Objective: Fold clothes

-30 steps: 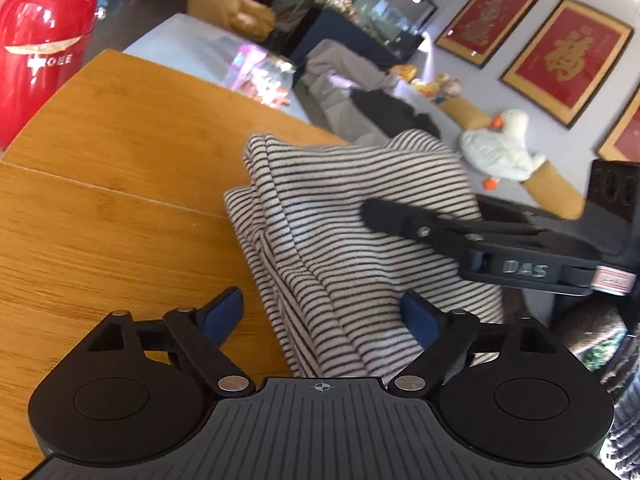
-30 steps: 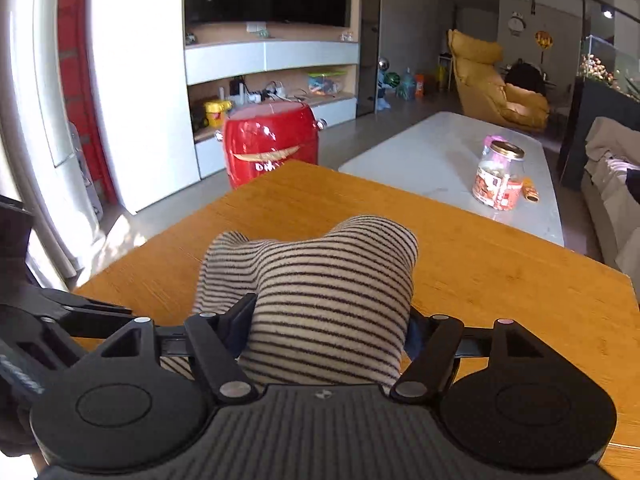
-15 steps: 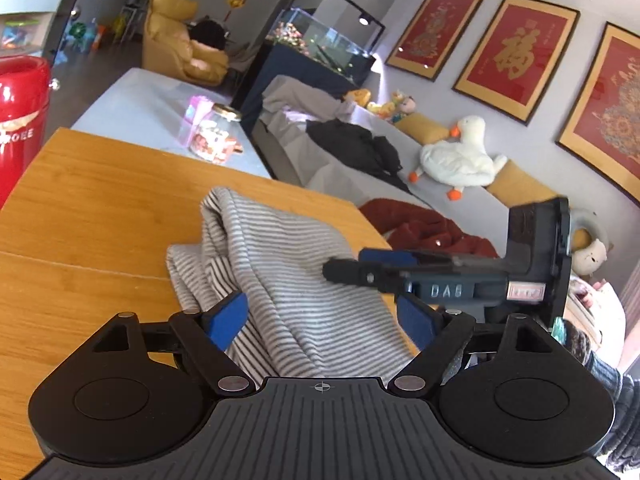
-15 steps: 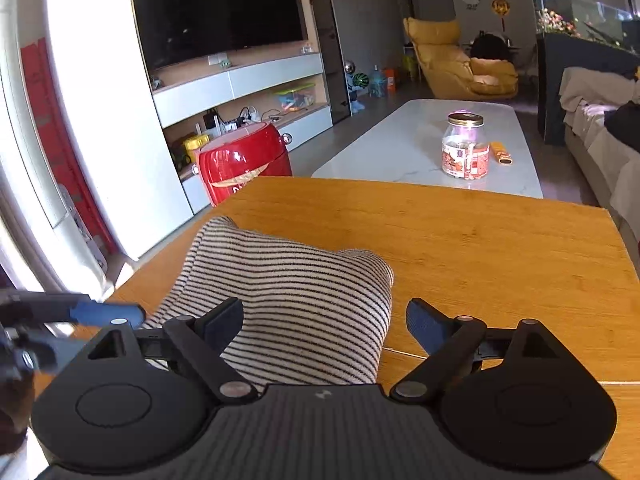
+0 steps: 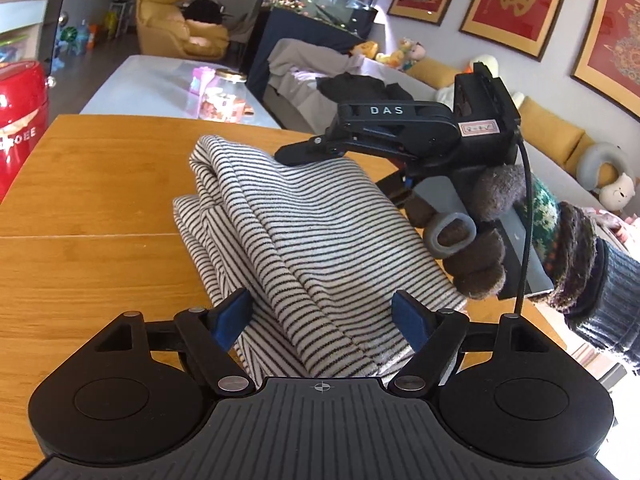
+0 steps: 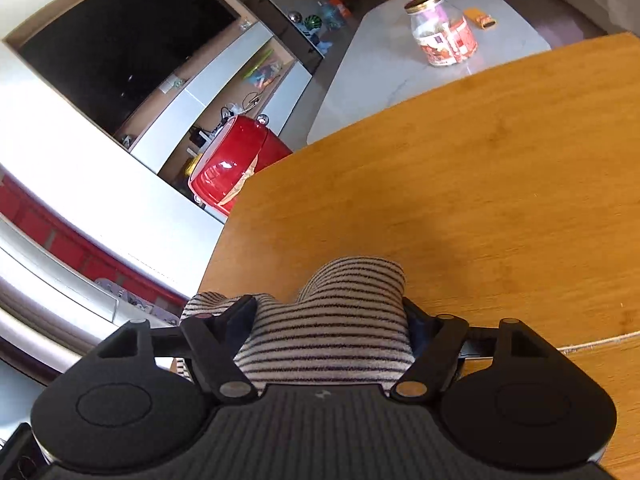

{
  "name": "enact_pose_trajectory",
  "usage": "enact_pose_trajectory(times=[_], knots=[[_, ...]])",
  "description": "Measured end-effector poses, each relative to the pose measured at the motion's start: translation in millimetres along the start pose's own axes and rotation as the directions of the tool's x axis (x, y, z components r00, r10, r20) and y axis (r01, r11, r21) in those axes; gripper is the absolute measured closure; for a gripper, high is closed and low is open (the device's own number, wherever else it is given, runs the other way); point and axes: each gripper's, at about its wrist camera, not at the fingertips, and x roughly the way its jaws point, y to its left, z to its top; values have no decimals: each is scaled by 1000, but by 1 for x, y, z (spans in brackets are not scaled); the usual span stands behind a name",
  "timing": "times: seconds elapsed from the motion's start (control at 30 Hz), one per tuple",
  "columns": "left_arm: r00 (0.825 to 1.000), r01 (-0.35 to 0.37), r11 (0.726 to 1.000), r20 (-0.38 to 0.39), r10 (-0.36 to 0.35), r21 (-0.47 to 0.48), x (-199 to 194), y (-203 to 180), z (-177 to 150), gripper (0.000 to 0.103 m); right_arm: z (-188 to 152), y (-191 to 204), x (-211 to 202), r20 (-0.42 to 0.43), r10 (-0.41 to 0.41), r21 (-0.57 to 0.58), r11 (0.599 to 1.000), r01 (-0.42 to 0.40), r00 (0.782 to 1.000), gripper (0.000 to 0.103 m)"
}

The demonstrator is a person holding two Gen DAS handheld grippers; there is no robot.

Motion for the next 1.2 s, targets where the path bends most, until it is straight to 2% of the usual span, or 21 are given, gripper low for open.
enact_pose_trajectory(times=[0.07, 0.17, 0.27, 0.37, 0.5, 0.63, 0.67, 0.73, 0.93, 1.1, 1.13, 1.2], knots=[[1000, 1, 1000, -3, -1, -6, -1, 3, -3, 21, -5, 29, -11, 45, 3, -182, 983, 5, 999, 39], [1000, -3, 1000, -6, 3, -9, -2, 5, -8, 19, -12, 55, -24, 77, 43, -309, 951, -17, 996, 39], [1000, -3, 1000, -19, 3, -30, -1, 8, -12, 17, -15, 64, -18, 80, -12, -376, 926, 41, 997, 39], [999, 9, 997, -32, -12, -71, 1, 12, -17, 17, -22, 62, 2, 81, -160, -444, 878, 179, 984, 37], [999, 11, 996, -30, -14, -84, -1, 12, -21, 17, -24, 62, 5, 100, -203, -452, 863, 226, 974, 31], [999, 6, 996, -35, -9, -85, -1, 11, -21, 17, -31, 70, -7, 153, -227, -490, 828, 273, 962, 16], [999, 4, 996, -35, -7, -86, -1, 10, -21, 17, -34, 71, -14, 161, -212, -492, 829, 265, 964, 8], [999, -1, 996, -35, -2, -85, -1, 9, -21, 17, -39, 69, -32, 175, -179, -482, 842, 242, 968, 0], [999, -9, 997, -41, 6, -77, -3, 7, -20, 16, -69, 48, -74, 128, -136, -399, 900, 177, 982, 0], [999, 14, 995, -30, -17, -101, -16, 12, -19, 15, -109, 31, -78, 52, -159, -381, 910, 166, 986, 0], [1000, 16, 993, -10, -17, -115, -23, 14, -15, 15, -118, 29, -74, 43, -182, -386, 904, 184, 982, 0], [999, 12, 991, 47, -6, -131, -38, 16, -4, 15, -127, 27, -71, 67, -175, -367, 911, 188, 982, 0]])
